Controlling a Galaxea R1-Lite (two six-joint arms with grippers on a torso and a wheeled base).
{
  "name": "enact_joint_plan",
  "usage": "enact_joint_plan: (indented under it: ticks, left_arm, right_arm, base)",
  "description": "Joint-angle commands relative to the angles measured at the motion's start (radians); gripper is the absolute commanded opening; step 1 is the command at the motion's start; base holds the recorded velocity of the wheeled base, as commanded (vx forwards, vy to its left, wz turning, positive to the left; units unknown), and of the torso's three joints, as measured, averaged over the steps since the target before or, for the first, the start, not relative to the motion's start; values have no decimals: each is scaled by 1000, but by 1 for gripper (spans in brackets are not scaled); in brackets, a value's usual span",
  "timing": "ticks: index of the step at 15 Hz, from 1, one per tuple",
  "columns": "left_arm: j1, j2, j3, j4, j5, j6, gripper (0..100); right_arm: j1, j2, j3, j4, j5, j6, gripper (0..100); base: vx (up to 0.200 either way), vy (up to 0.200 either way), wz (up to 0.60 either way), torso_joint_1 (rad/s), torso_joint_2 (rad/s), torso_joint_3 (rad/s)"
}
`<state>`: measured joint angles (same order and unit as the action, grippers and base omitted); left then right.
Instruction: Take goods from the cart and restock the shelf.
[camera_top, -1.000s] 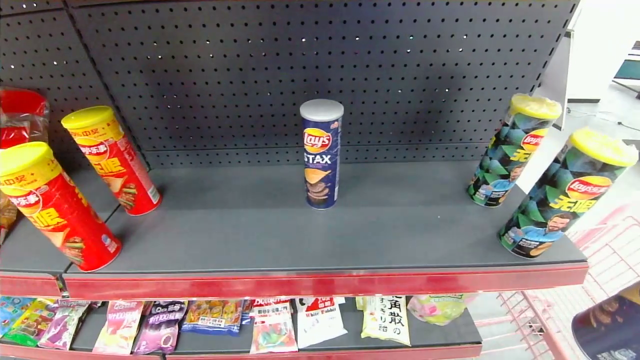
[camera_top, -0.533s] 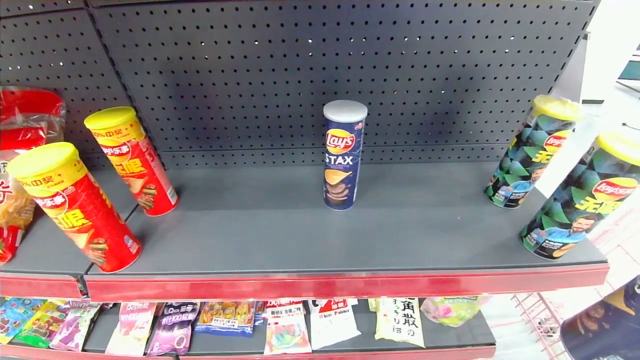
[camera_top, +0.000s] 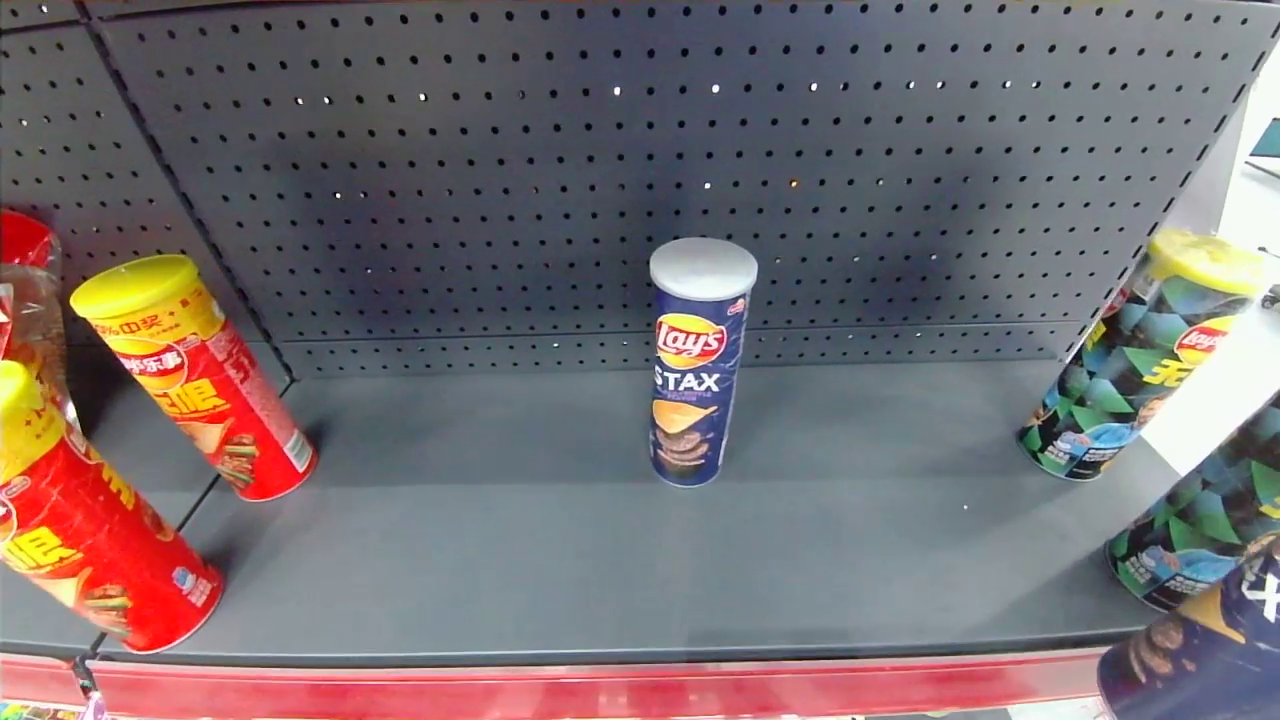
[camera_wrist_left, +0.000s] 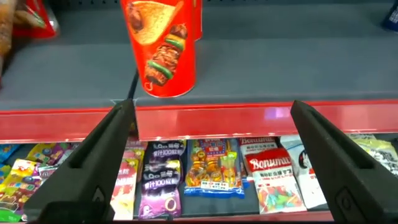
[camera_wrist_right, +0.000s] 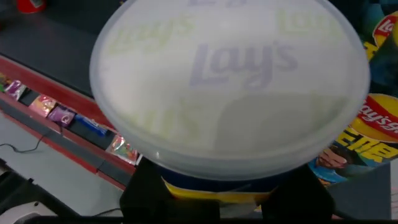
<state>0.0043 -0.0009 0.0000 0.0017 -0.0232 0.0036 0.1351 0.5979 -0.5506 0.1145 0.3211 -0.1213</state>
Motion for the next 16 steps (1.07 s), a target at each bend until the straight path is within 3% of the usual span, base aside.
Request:
enact_joint_plan:
  ticks: [1, 4, 6, 7, 8, 14, 15, 16]
  left_arm:
    - [-1, 2, 0, 0, 0, -1, 100]
    - [-20, 44, 0, 0, -9, 4, 100]
    - [-21, 44, -2, 0, -55, 12, 100]
    - [-21, 45, -2, 0, -66, 47, 100]
    - [-21, 45, -3, 1, -77, 55, 100]
    - [-43, 68, -3, 1, -86, 68, 100]
    - [-53, 82, -21, -6, -104, 64, 100]
    - [-67, 229, -164, -17, -153, 39, 100]
  right_arm:
    - [44, 5, -3, -1, 0, -1, 0]
    - [93, 17, -5, -1, 0, -3, 0]
    - [104, 25, -6, -1, 6, -6, 0]
    - [138, 39, -5, -1, 3, -8, 0]
    - [164, 63, -14, -4, -7, -17, 0]
    - [175, 217, -89, -13, 1, -58, 0]
    - [187, 224, -91, -13, 1, -63, 0]
    - [199, 229, -91, -12, 1, -63, 0]
  base:
    - [0, 0, 0, 0, 0, 0]
    - [0, 0, 0, 0, 0, 0]
    - [0, 0, 0, 0, 0, 0]
    - [0, 0, 0, 0, 0, 0]
    - [0, 0, 0, 0, 0, 0]
    - [0, 0, 0, 0, 0, 0]
    - [0, 0, 0, 0, 0, 0]
    - [0, 0, 0, 0, 0, 0]
